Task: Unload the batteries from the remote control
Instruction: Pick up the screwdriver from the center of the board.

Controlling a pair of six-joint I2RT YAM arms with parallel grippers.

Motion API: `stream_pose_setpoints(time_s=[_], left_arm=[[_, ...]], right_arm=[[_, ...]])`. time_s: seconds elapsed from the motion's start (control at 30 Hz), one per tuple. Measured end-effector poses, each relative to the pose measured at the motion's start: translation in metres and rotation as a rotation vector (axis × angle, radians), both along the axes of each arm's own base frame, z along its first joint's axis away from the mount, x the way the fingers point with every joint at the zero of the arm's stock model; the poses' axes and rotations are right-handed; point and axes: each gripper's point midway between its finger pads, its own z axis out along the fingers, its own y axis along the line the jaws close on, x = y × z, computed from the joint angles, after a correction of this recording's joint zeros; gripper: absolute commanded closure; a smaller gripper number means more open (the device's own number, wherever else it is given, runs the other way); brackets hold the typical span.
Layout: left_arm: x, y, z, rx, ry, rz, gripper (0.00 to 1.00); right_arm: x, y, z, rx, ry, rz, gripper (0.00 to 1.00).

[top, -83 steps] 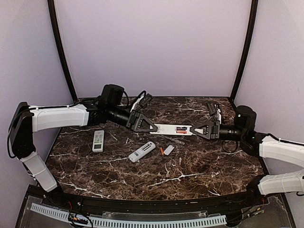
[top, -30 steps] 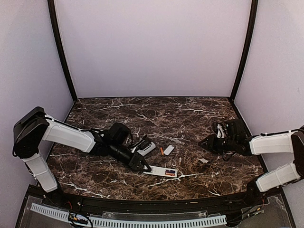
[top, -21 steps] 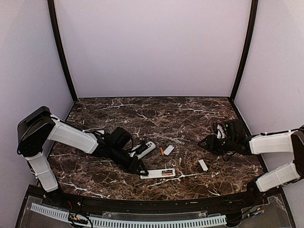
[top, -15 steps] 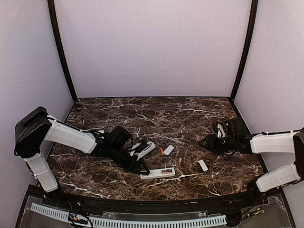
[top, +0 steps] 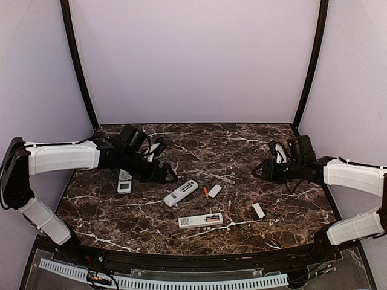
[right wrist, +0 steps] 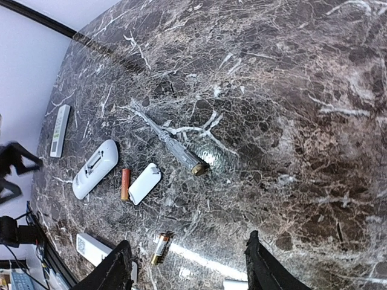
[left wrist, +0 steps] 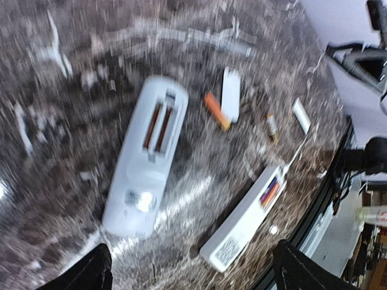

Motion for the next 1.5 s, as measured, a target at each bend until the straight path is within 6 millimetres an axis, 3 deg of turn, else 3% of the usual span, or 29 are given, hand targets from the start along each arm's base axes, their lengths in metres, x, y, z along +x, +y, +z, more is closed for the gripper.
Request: stream_pose_setpoints(time_s=[0.1,0.17,0.23,0.37,0.5,0.73,0.83,1.17,1.5], left_arm=[[0.053,0.004,0.062,-0.070,-0.140,0.042,0.08],[0.085,0.019,0.097,-0.107,-0.231,0.086,0.08],[0.107,0.043,0.115,-0.120,-0.289,0.146,0.09],[0.132,0.096,0.125,-0.092,-0.347,0.274,0.08],[0.133,0.124,0.129,-0.033,-0.393,0.335,0.07],[0.121,0.139,0.167,-0.010,-0.522,0.355,0.06],[0.120,0.142,0.172,-0.011,-0.535,0.359,0.06],[0.123,0.136,0.151,-0.015,-0.464,0.338,0.06],[0.120,0.130,0.152,-0.051,-0.443,0.313,0.06]], right_arm=[[0.009,0.012,0.000,-0.038,-0.002,0.036,0.41],[0.013,0.024,-0.007,-0.067,0.013,0.069,0.41],[0.015,0.035,-0.018,-0.101,0.039,0.094,0.42],[0.024,0.051,-0.038,-0.177,0.085,0.146,0.46],[0.044,0.064,-0.052,-0.256,0.092,0.195,0.47],[0.077,0.081,-0.066,-0.350,0.076,0.277,0.47],[0.082,0.086,-0.073,-0.388,0.072,0.315,0.47],[0.070,0.087,-0.087,-0.482,0.075,0.384,0.58],[0.058,0.102,-0.091,-0.545,0.028,0.417,0.81]])
